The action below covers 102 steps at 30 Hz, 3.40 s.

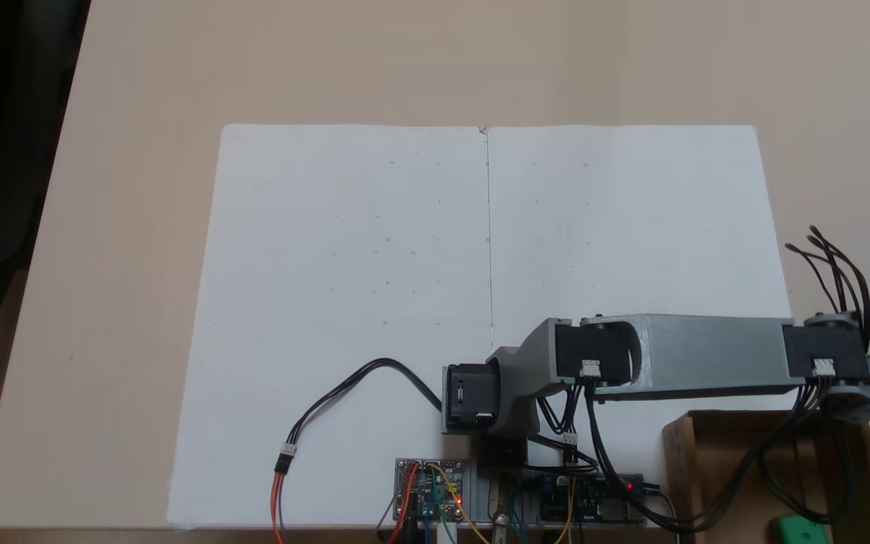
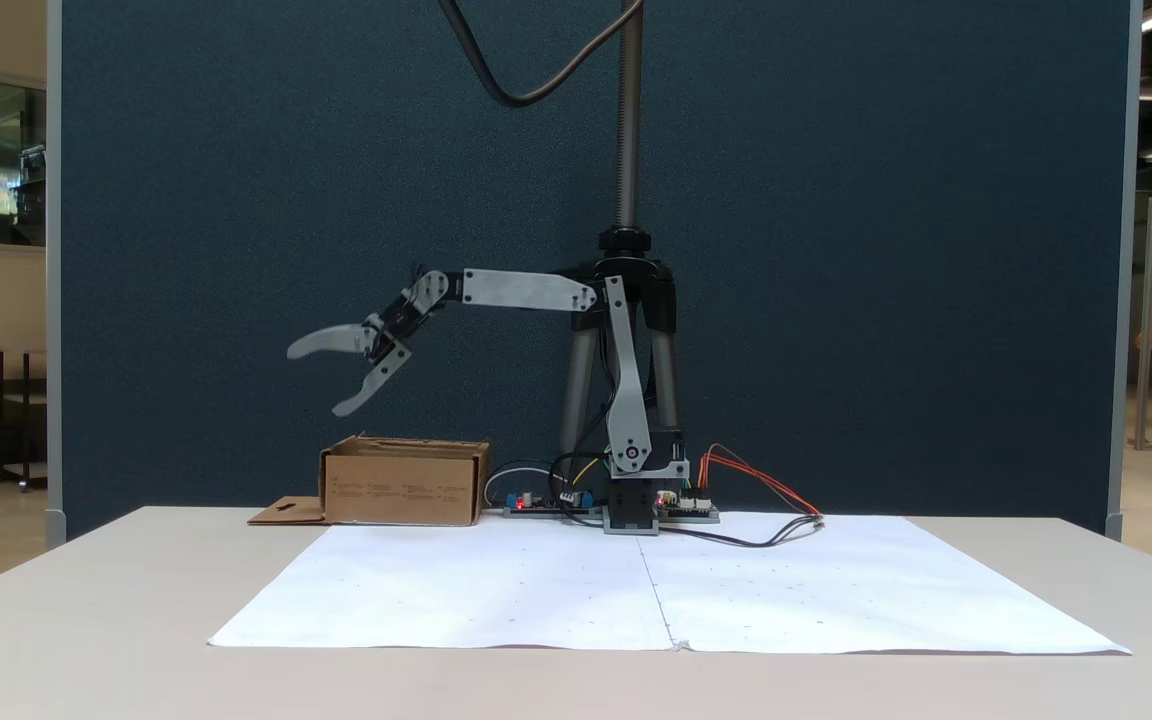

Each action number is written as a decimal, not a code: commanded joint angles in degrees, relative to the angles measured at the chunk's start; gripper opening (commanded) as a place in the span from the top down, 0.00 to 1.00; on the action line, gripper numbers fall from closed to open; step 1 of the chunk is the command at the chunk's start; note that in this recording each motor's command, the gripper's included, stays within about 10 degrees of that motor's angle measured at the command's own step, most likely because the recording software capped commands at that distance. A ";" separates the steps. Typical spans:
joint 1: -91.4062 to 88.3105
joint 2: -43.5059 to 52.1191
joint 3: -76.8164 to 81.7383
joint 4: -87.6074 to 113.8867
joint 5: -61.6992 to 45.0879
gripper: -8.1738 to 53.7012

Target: Grasp a green dice and put it in the bin.

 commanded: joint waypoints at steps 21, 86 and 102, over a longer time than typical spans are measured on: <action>-54.23 20.57 7.38 -3.43 8.96 0.13; -87.98 53.96 110.57 -93.14 1.49 0.16; -88.59 53.88 114.85 -113.71 0.26 0.15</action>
